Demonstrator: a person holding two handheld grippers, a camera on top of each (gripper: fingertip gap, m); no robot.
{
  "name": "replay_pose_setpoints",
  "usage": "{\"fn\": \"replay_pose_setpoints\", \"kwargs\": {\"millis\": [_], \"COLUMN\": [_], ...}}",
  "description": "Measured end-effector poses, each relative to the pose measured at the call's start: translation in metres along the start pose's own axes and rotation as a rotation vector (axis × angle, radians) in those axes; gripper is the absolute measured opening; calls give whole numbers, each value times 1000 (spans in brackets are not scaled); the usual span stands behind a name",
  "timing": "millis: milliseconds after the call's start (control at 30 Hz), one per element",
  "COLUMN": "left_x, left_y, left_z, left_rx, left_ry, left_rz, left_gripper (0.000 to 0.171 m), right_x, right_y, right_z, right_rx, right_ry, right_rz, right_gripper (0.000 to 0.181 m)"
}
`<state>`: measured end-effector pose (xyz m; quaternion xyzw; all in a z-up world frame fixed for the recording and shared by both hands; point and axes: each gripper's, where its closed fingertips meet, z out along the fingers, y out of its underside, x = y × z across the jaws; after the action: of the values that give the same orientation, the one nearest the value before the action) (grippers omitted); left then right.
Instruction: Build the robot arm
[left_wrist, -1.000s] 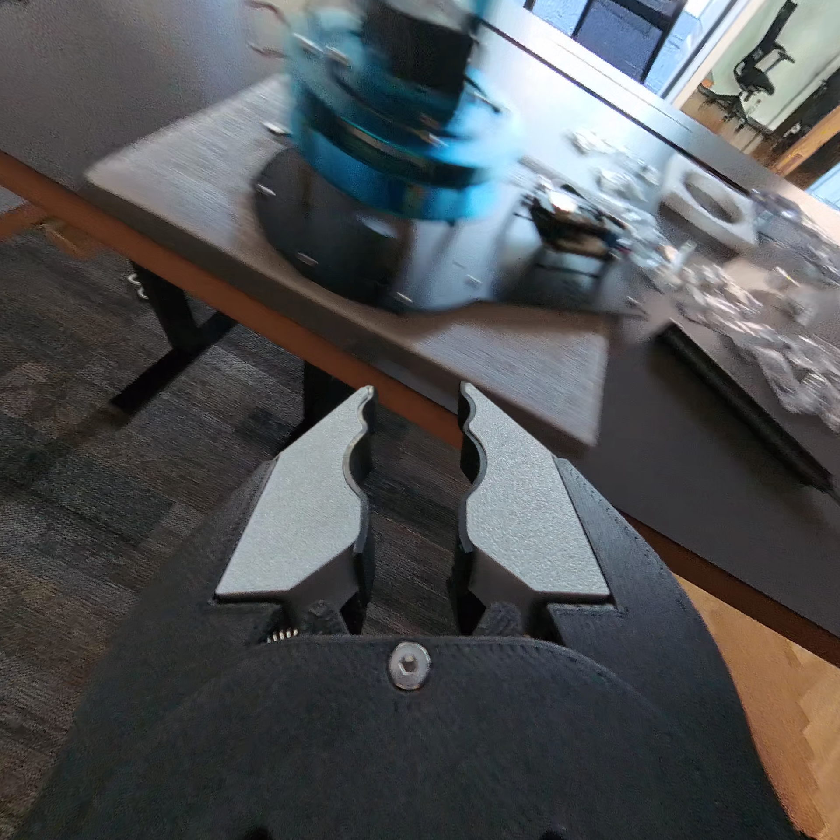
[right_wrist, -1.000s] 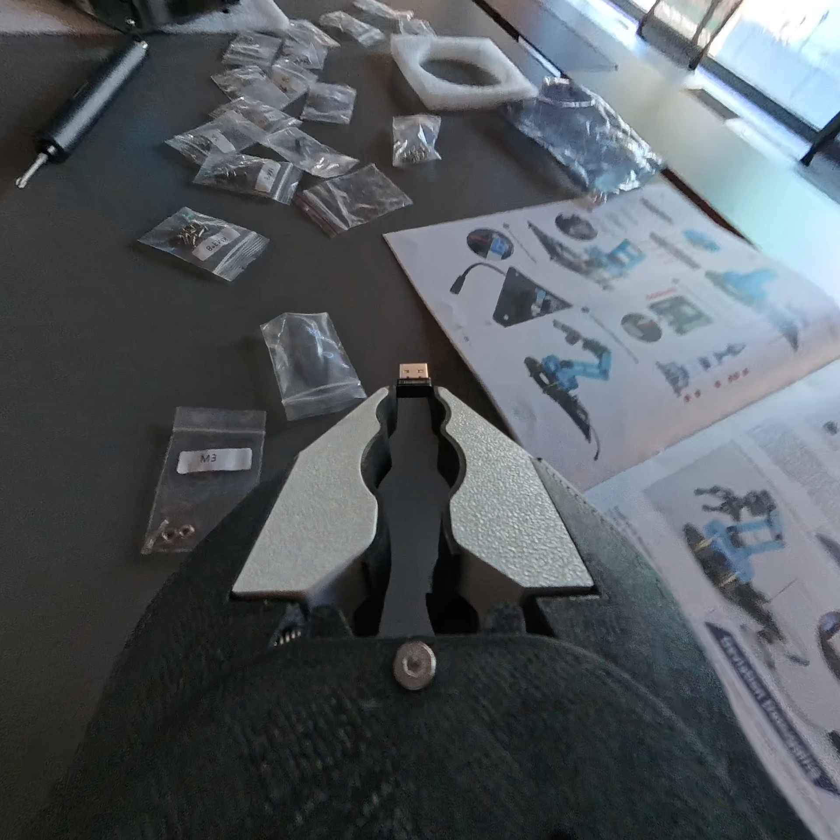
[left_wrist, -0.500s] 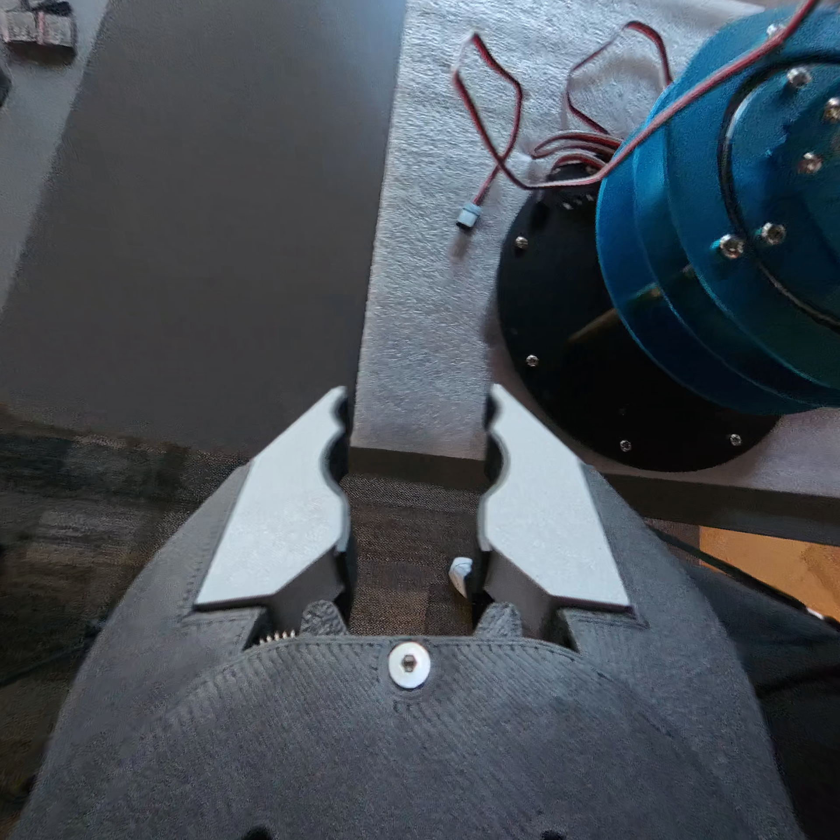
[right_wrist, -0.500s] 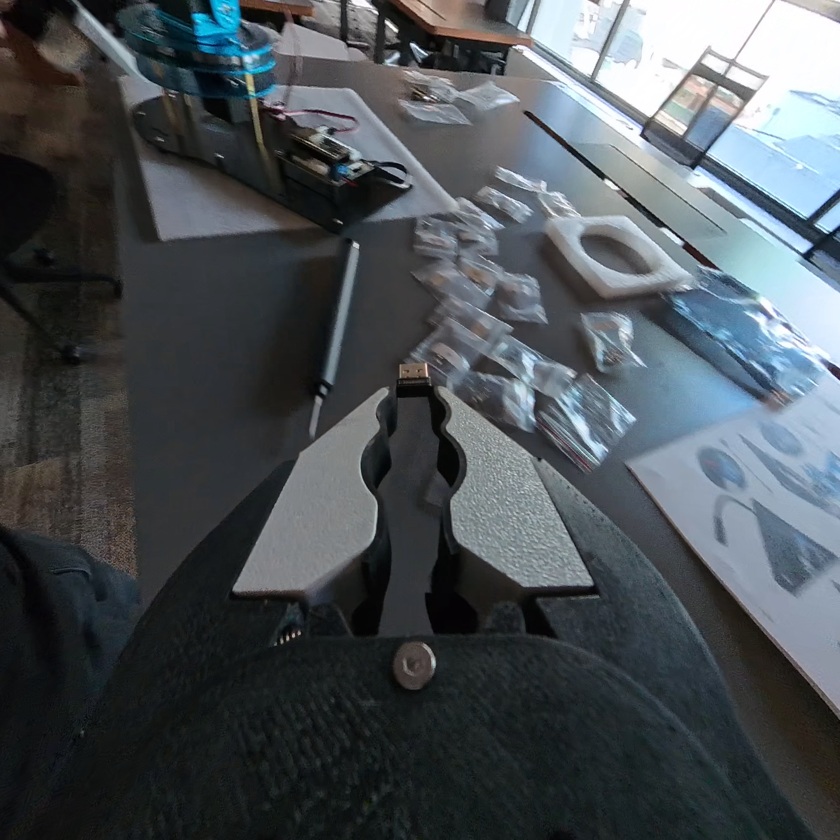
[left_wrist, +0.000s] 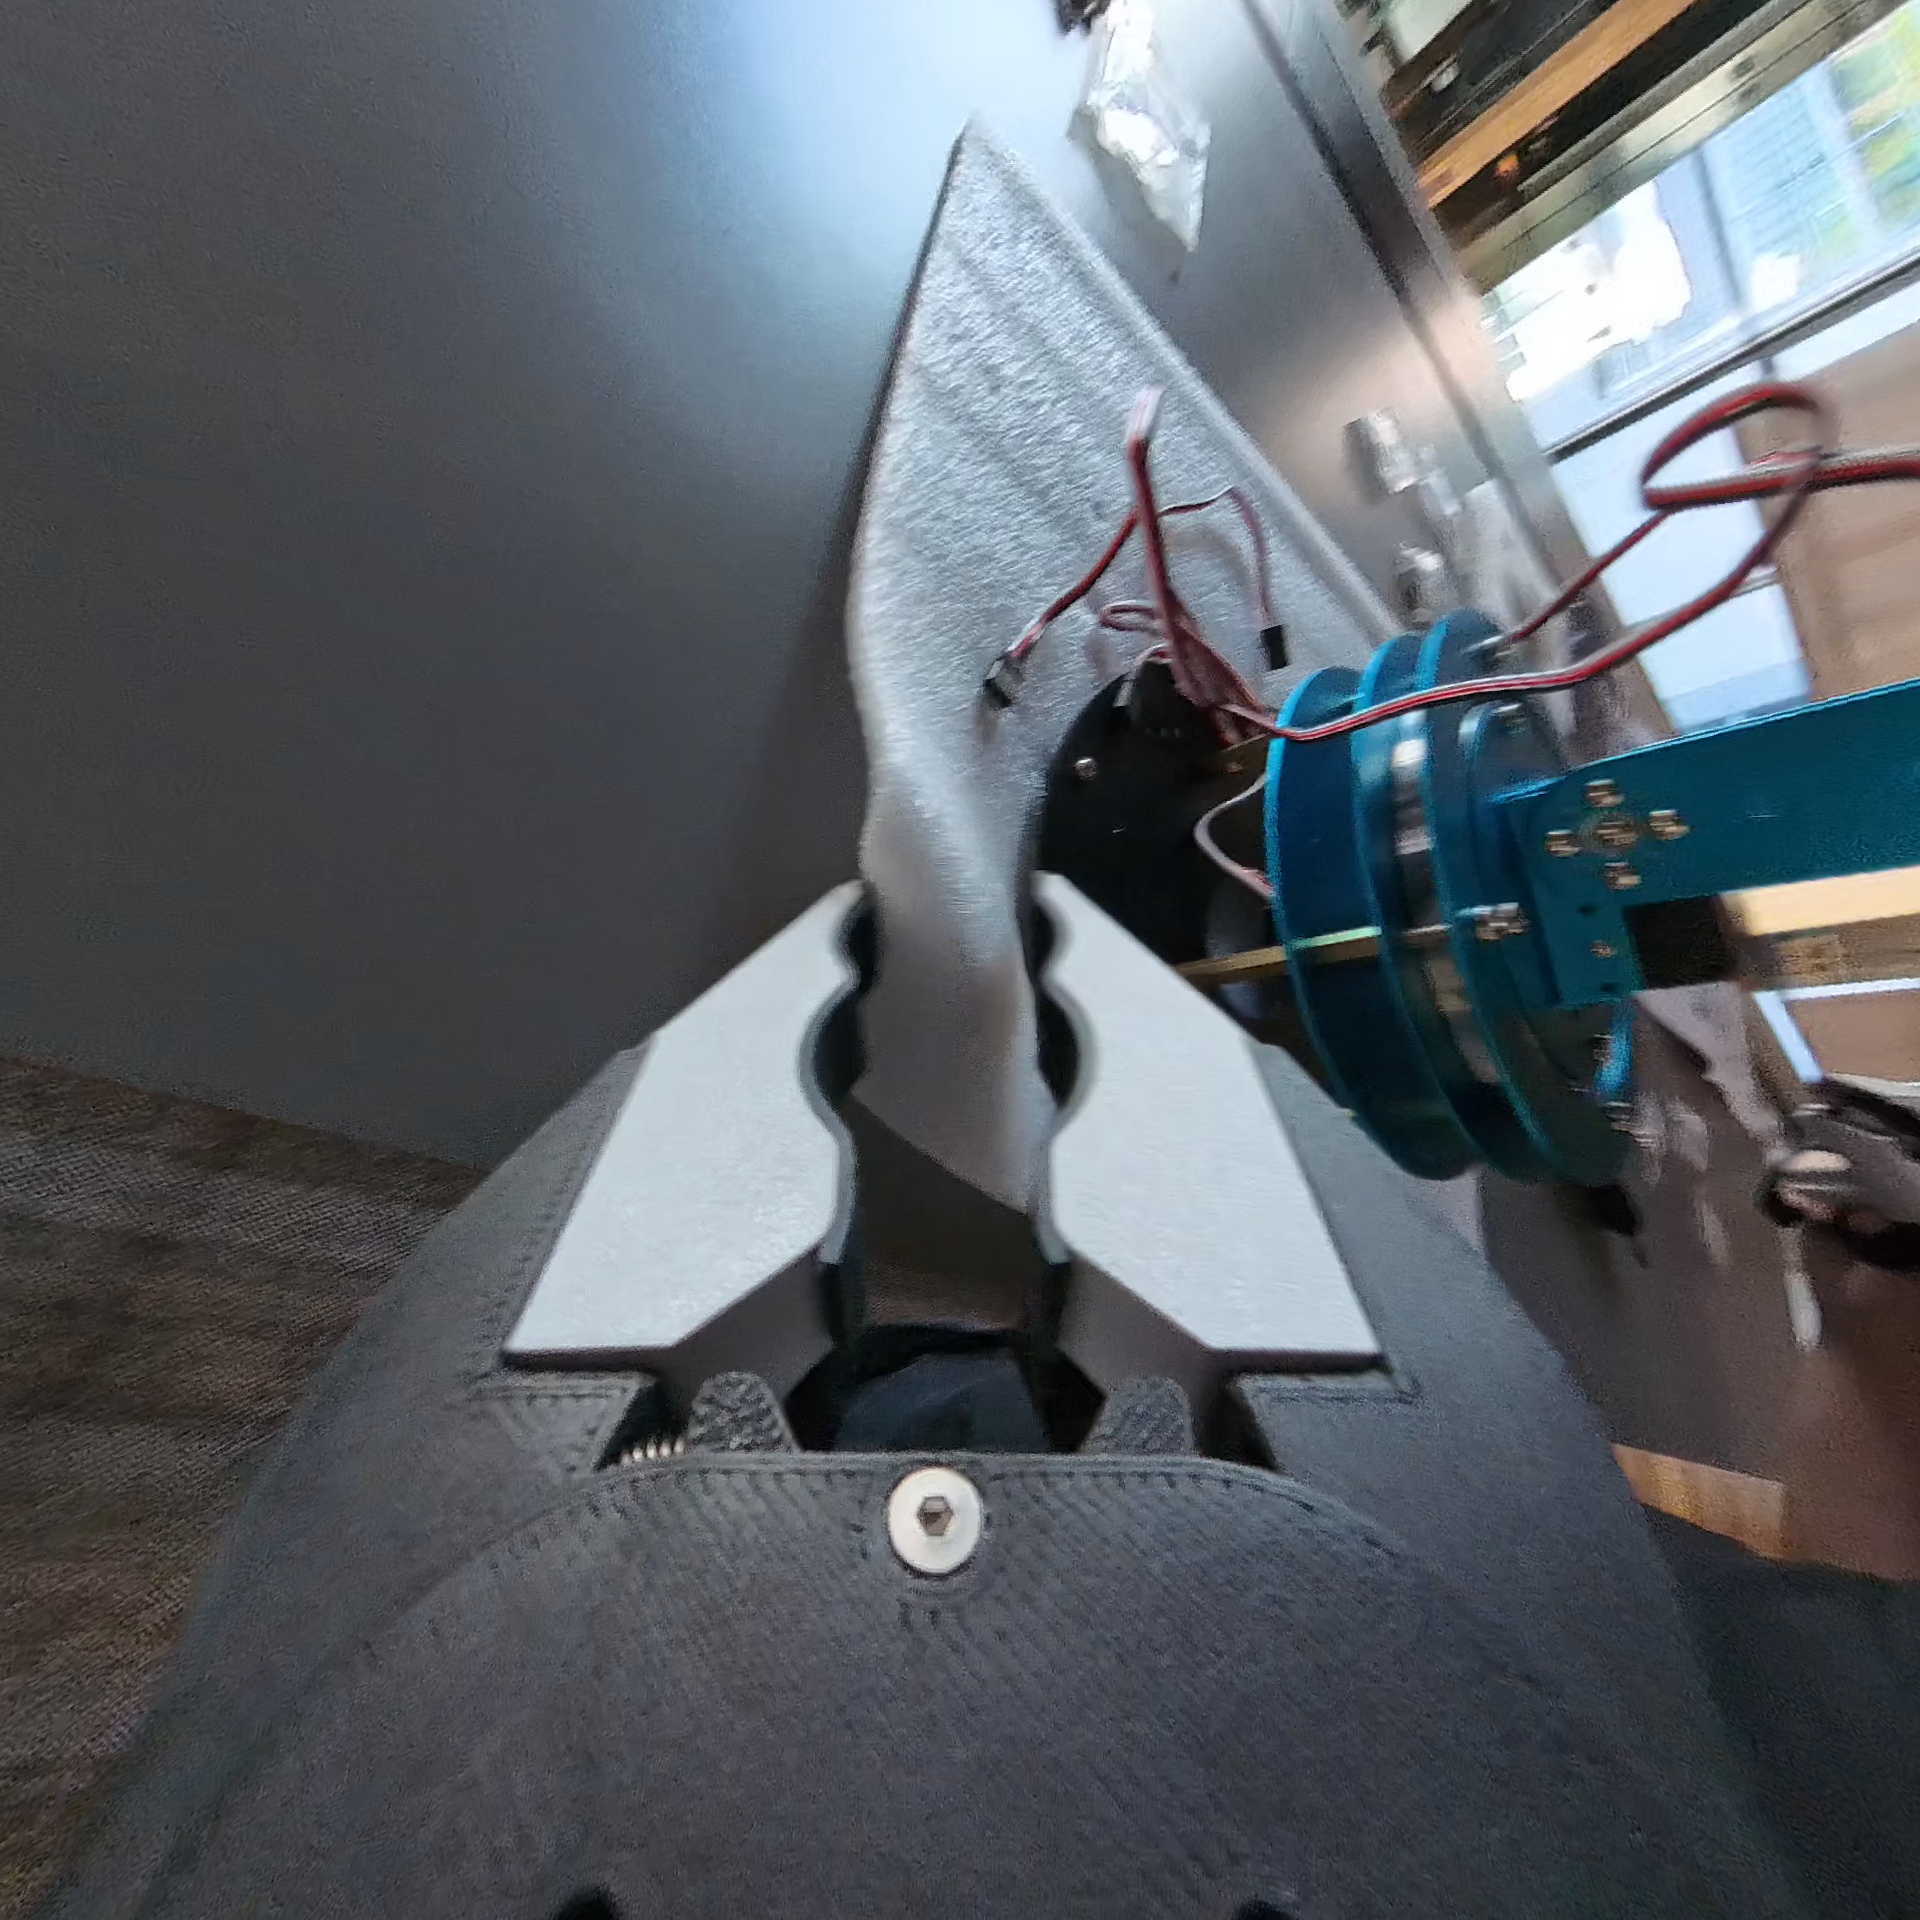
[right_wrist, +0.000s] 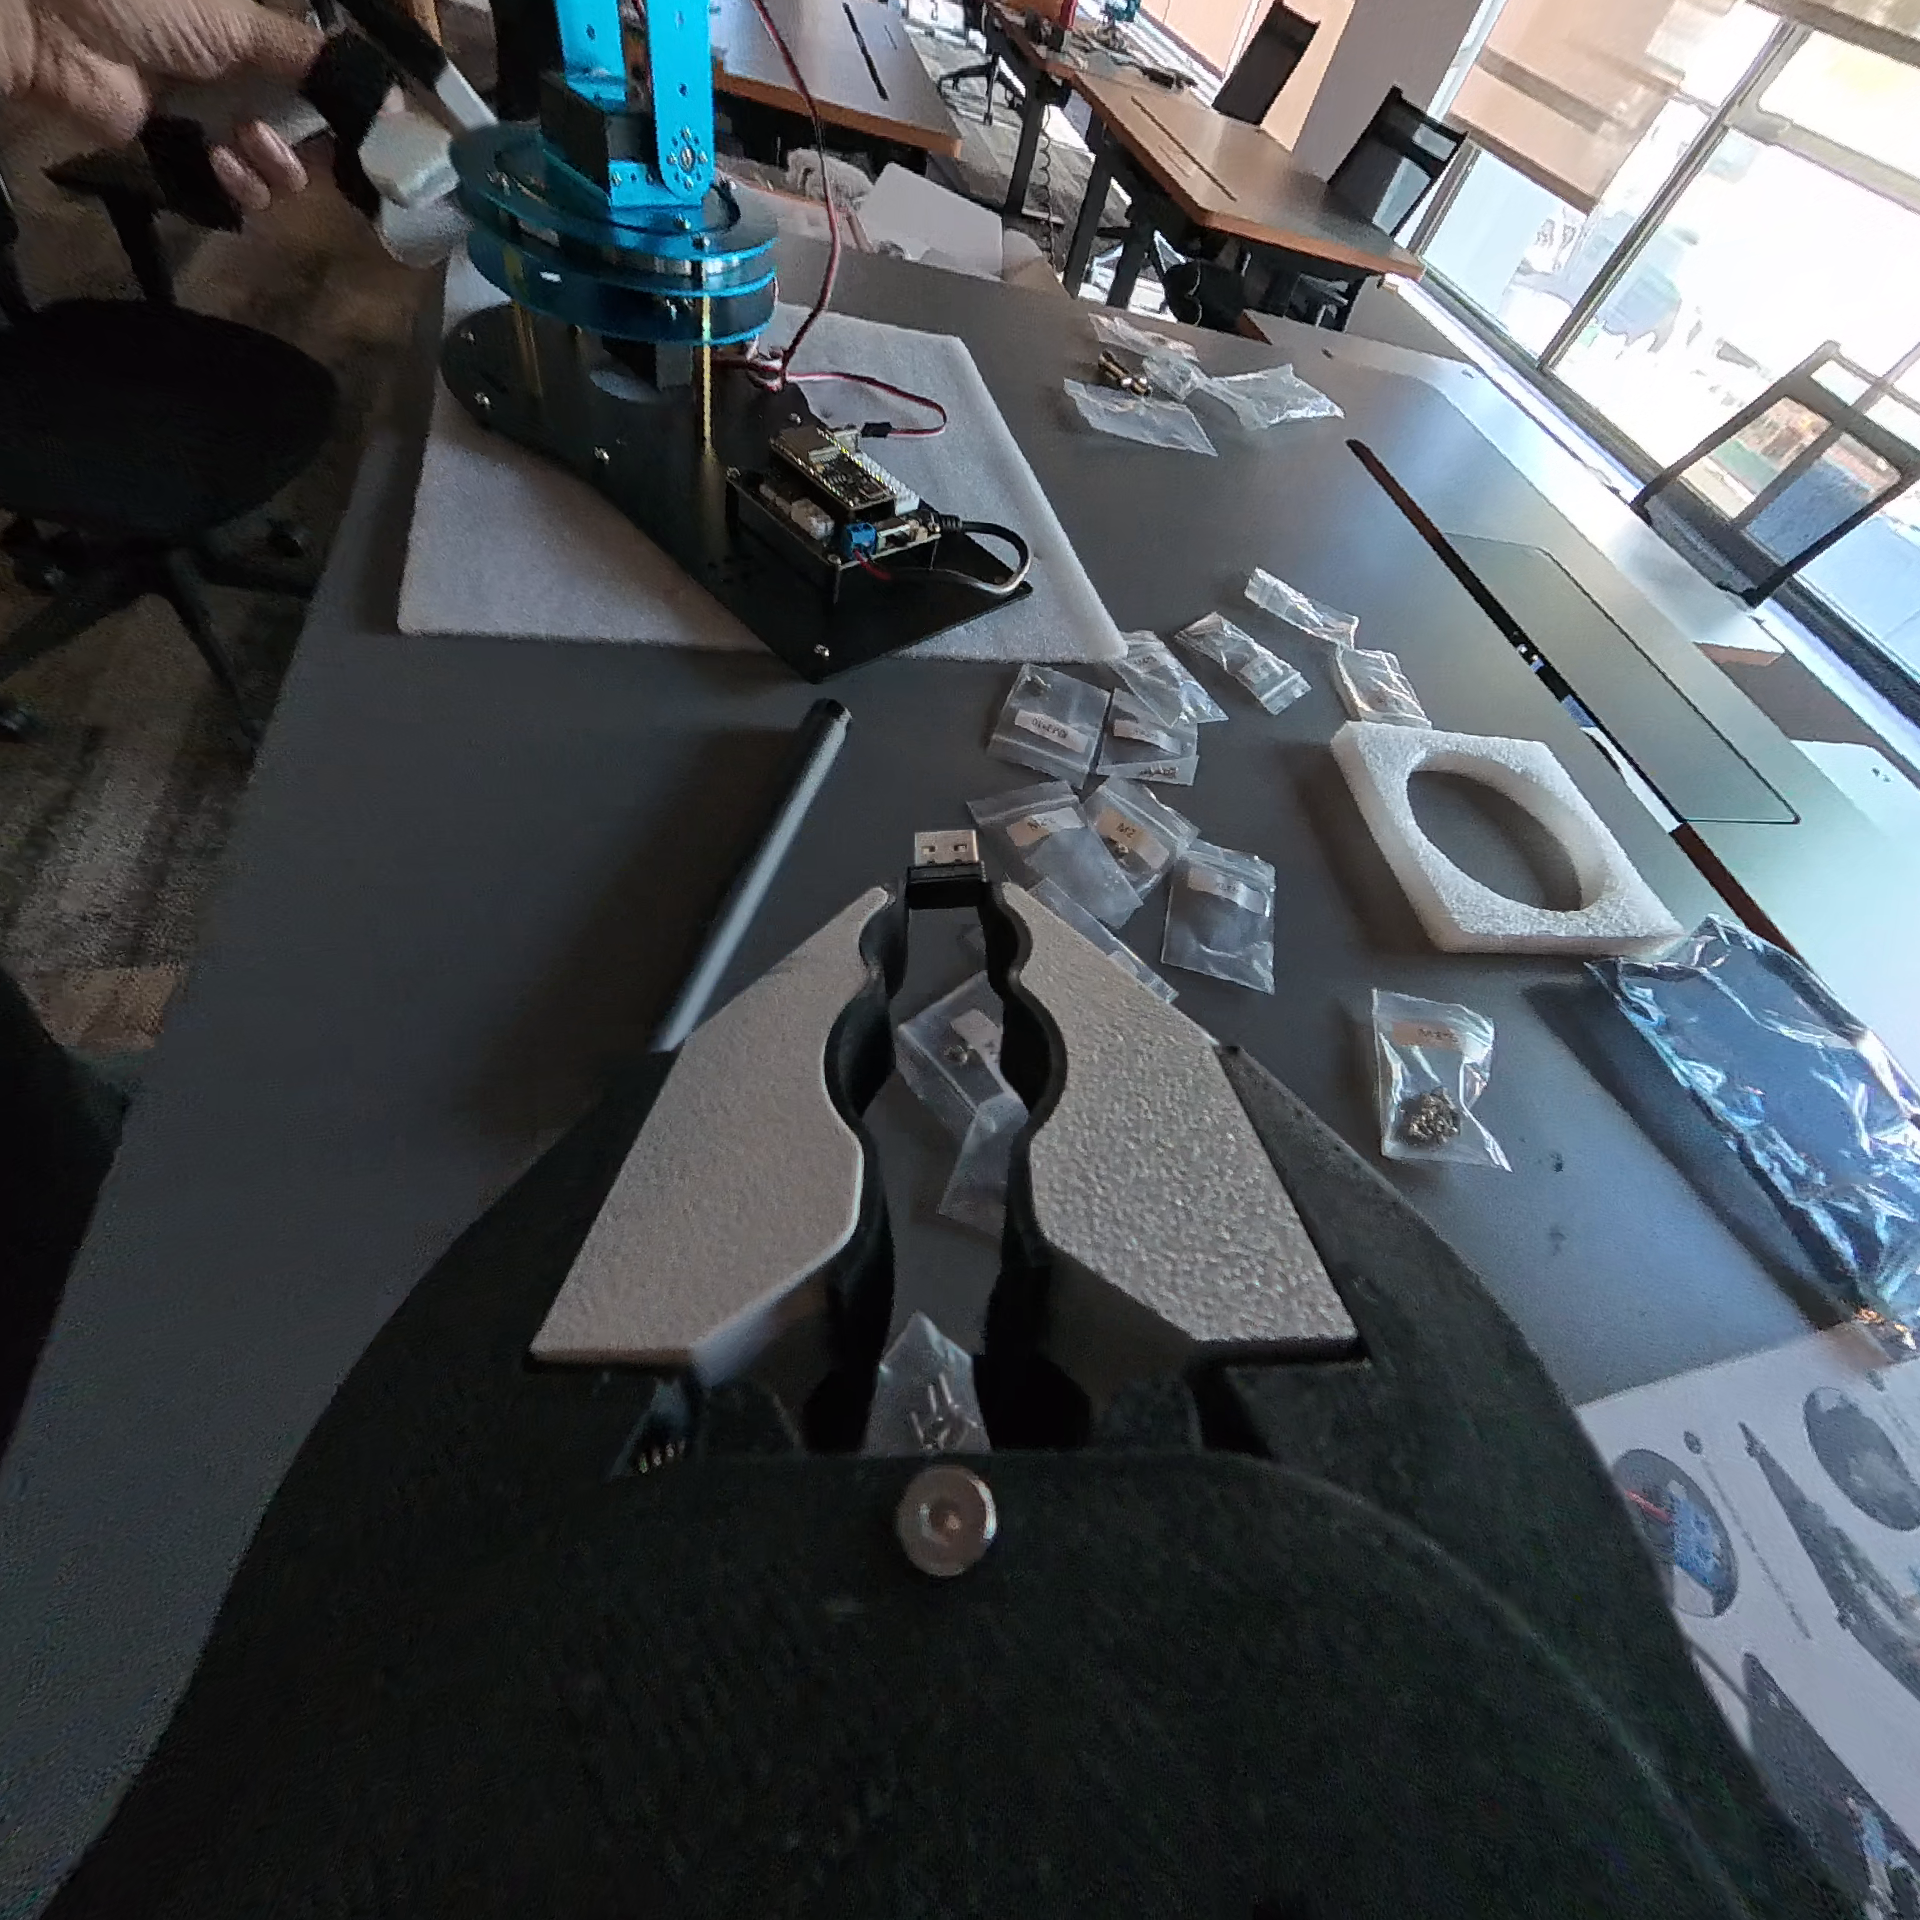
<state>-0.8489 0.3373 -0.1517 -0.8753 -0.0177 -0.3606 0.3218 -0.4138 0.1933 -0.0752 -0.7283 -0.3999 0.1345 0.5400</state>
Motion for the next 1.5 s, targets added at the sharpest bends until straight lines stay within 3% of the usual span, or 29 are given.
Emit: {"fn": "replay_pose_setpoints", "kwargs": {"millis": [100, 333, 700, 1000, 1100, 1167, 1233, 1300, 1367, 1433, 1500], "left_x": [-6, -10, -31, -27, -30, -45, -56, -41, -9, 18, 36], "left_y": [5, -8, -86, -133, -156, -187, -206, -183, -124, -62, -10], "left_z": [4, 13, 74, 127, 132, 118, 81, 32, -9, -30, -31], "left_rx": [-53, -183, -587, -851, -758, -584, -363, -189, -111, -59, -60], "left_ry": [-56, -17, 193, 329, 252, 117, -10, 14, 96, 65, -54], "left_rz": [61, 142, 389, 601, 645, 664, 665, 636, 620, 695, 855], "left_gripper": [8, 5, 5, 9, 17, 16, 19, 35, 38, 36, 43], "right_x": [2, 1, -31, -72, -81, -86, -88, -86, -81, -74, -68], "right_y": [2, -3, -26, -51, -60, -63, -60, -55, -48, -44, -43], "right_z": [5, 19, 52, 107, 123, 129, 130, 128, 121, 112, 103], "right_rx": [0, 4, -5, -11, 1, 1, -15, -22, -19, -16, -10], "right_ry": [-15, 2, 190, 265, 222, 183, 148, 114, 82, 38, -8], "right_rz": [7, 16, 142, 250, 264, 243, 202, 167, 158, 159, 146], "right_gripper": [14, 14, 14, 14, 14, 14, 14, 14, 14, 14, 14]}}
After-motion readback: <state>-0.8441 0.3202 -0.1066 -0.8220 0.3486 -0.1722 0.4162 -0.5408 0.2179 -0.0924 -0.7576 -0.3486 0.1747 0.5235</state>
